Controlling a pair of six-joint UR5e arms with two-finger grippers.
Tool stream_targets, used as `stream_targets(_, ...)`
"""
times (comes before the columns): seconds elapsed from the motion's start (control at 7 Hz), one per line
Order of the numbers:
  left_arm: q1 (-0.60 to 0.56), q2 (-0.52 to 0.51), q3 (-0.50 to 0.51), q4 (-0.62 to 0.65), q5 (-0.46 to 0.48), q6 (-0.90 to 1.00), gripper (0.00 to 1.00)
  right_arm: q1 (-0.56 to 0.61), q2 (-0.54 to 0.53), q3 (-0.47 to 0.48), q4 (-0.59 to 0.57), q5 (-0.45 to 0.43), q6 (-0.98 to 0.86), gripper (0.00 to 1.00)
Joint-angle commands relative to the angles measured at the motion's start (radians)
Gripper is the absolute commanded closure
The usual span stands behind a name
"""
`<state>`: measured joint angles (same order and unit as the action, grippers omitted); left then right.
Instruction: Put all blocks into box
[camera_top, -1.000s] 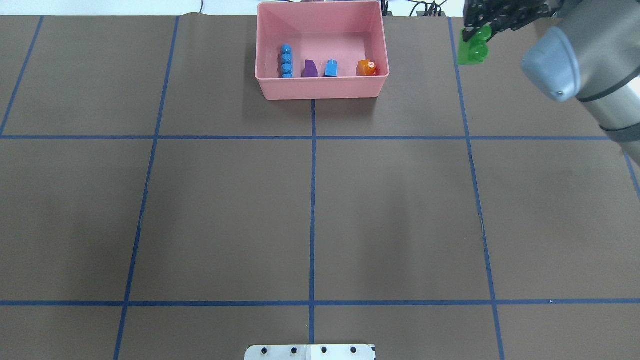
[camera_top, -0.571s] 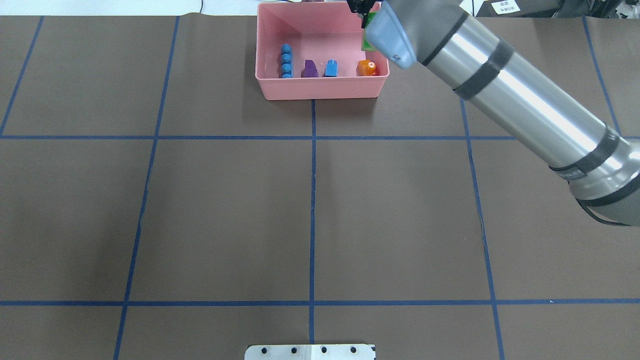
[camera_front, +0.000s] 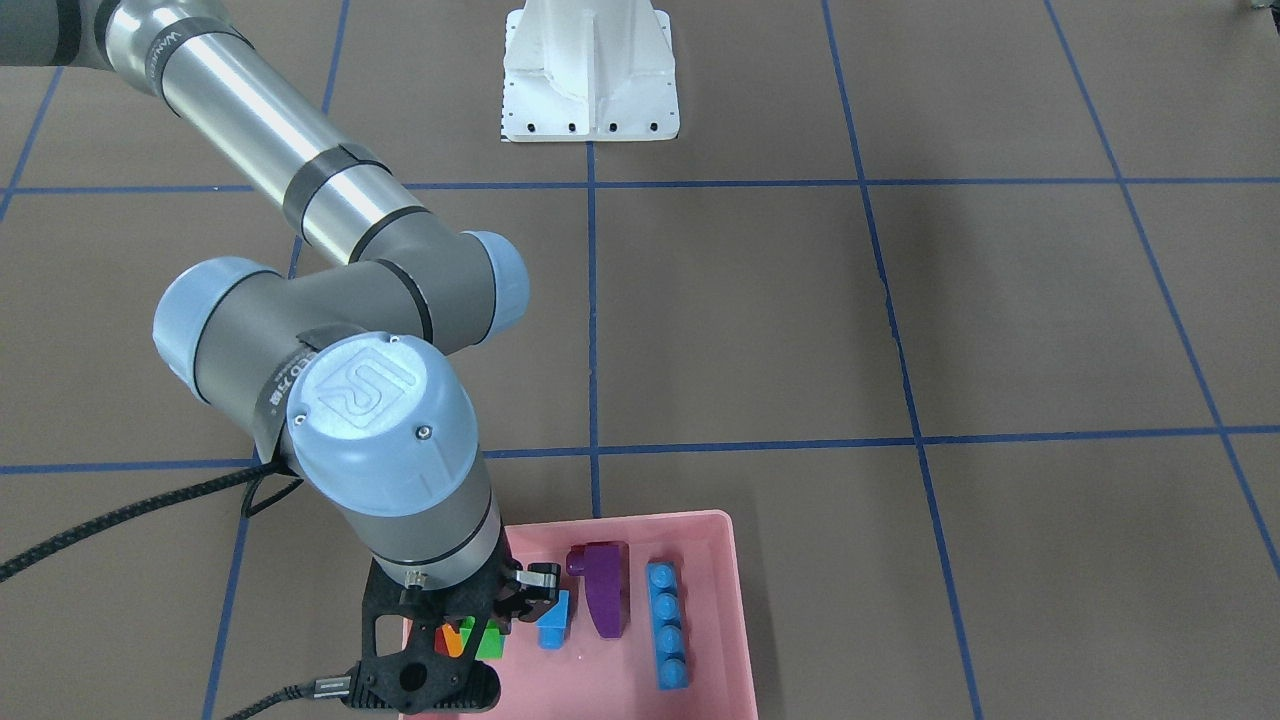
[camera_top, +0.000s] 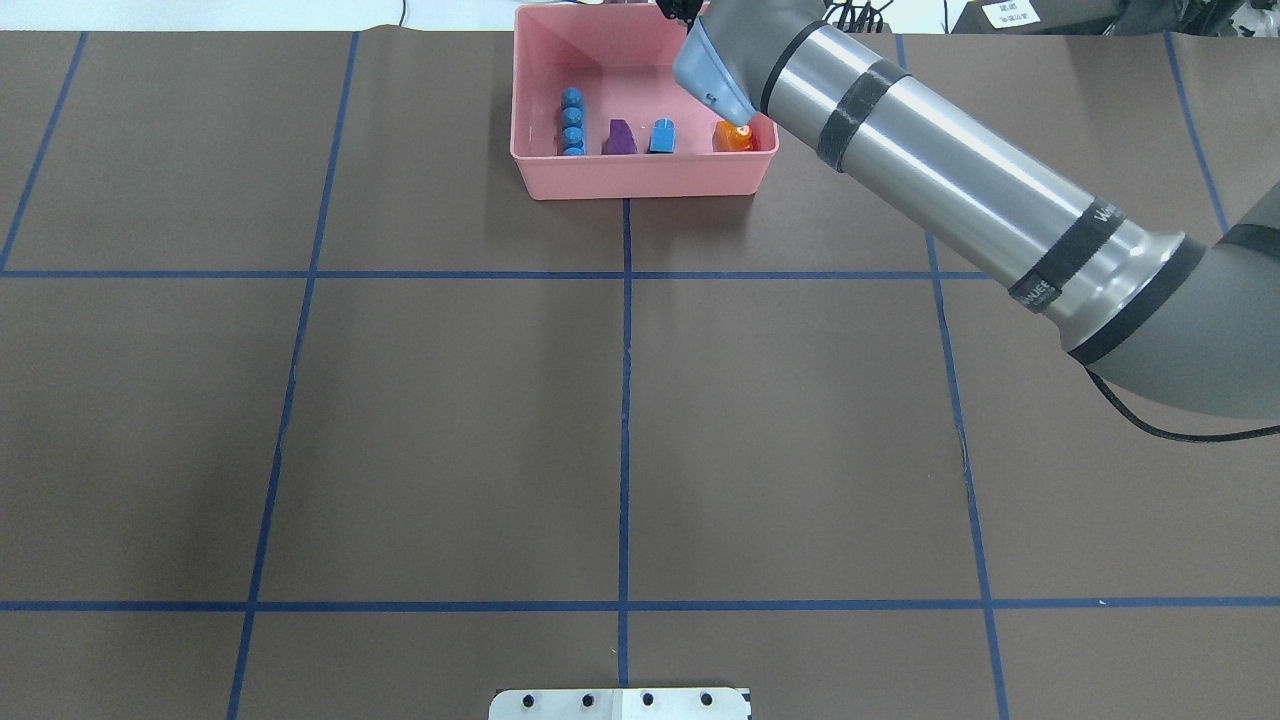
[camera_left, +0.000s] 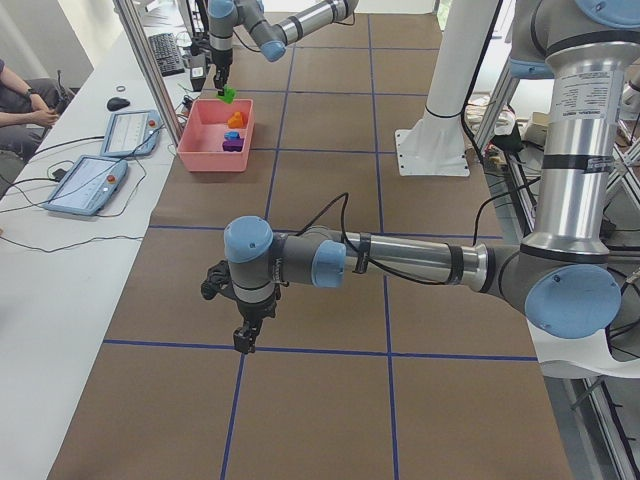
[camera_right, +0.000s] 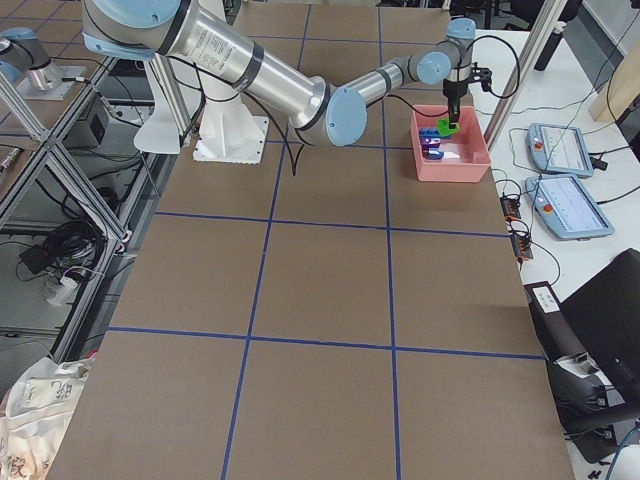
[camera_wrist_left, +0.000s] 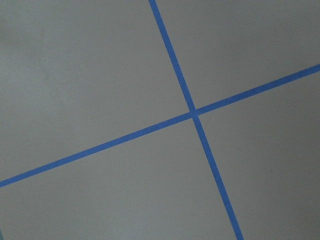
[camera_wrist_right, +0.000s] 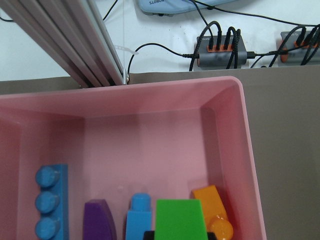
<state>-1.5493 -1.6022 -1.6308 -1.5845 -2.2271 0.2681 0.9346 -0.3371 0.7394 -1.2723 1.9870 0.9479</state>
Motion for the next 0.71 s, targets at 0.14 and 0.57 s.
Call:
stream_targets(0.14, 0.000, 0.001, 0.000, 0.000, 0.000, -0.001, 0.00, -0.046, 0.012, -0.123, 0.122, -0.088, 0.002, 0.13)
stream_targets(0.57, 0.000, 0.001, 0.008, 0.001, 0.000, -0.001, 0.00, -0.046, 0.012, -0.071, 0.105, -0.096, 0.005, 0.00)
